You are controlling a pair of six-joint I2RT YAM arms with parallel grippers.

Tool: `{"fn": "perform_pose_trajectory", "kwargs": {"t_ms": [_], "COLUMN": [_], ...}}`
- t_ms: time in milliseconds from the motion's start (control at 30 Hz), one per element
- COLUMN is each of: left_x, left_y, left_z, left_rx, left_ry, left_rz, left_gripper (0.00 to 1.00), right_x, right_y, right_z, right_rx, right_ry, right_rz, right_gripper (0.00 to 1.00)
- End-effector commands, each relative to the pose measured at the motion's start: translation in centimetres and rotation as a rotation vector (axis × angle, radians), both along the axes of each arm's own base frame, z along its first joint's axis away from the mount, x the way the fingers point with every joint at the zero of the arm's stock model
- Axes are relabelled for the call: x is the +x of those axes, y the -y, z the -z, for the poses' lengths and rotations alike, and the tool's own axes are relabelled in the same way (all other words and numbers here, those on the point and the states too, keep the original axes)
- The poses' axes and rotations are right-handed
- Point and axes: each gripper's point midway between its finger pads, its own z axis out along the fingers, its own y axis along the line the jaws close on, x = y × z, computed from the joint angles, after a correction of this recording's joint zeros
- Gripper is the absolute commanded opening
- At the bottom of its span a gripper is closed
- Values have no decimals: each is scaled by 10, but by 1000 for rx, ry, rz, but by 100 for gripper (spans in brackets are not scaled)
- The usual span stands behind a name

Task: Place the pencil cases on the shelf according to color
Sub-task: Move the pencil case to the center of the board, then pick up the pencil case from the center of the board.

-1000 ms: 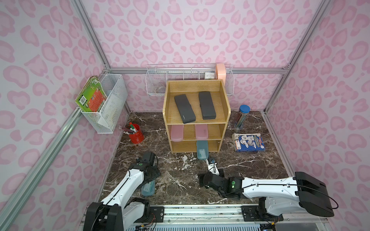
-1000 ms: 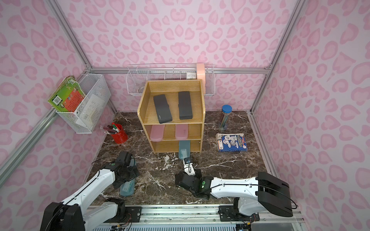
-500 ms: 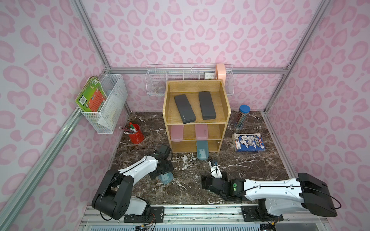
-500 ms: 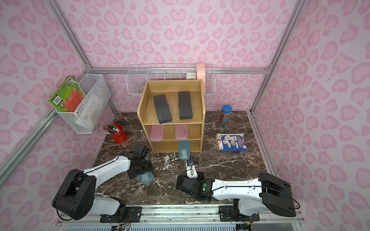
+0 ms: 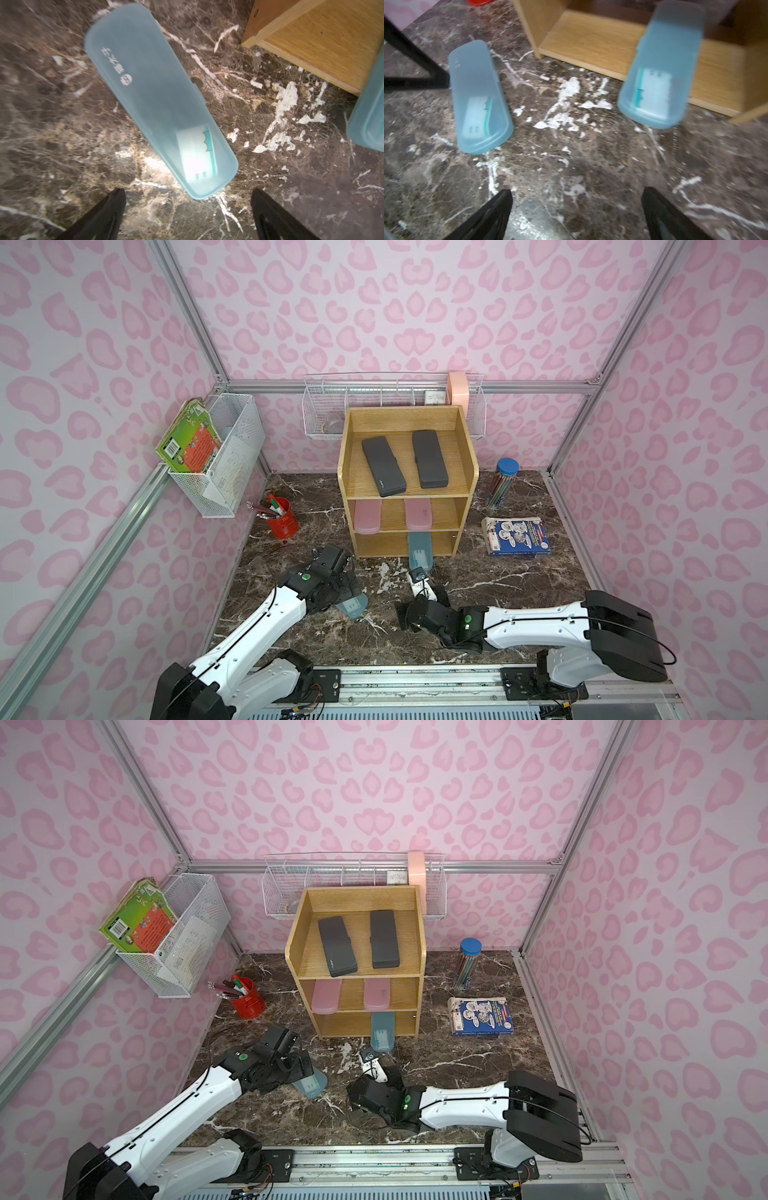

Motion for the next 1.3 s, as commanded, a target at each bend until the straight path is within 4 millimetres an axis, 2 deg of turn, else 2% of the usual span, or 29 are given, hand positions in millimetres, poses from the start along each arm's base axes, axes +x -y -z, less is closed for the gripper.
{"fn": "perform_pose_trajectory", "kwargs": {"t_ms": [0,67,167,500,800,1033,1267], "left_x": [-9,-8,-6,-10,-9,-6,-5], "left_y": [-34,-41,-49,-82,-88,-89,-88], "left_z": [-5,-4,-2,-8,-12,-21,-19], "left_rx": [127,93,40,75,94,88,78], "left_ry": [1,19,54,179,191,228,227], "left_rz": [-19,-57,-129,-289,-305,-319,-315], "left_gripper": [99,99,99,99,99,99,99], "right_x": [-14,-22,-27,-17,2,7,6], "right_y": [-57,-82,-103,-130,-138,-145,-145], "right_z": [-13,-7,7,35,54,78,99], "right_rx": [65,52,13,-65,-100,-119,-118], "right_ry": [22,-8,-33,-17,18,12,-9], "right_rz": [-229,-345,-448,-520,-459,-433,-422], "right_gripper": [100,100,100,100,99,100,99]}}
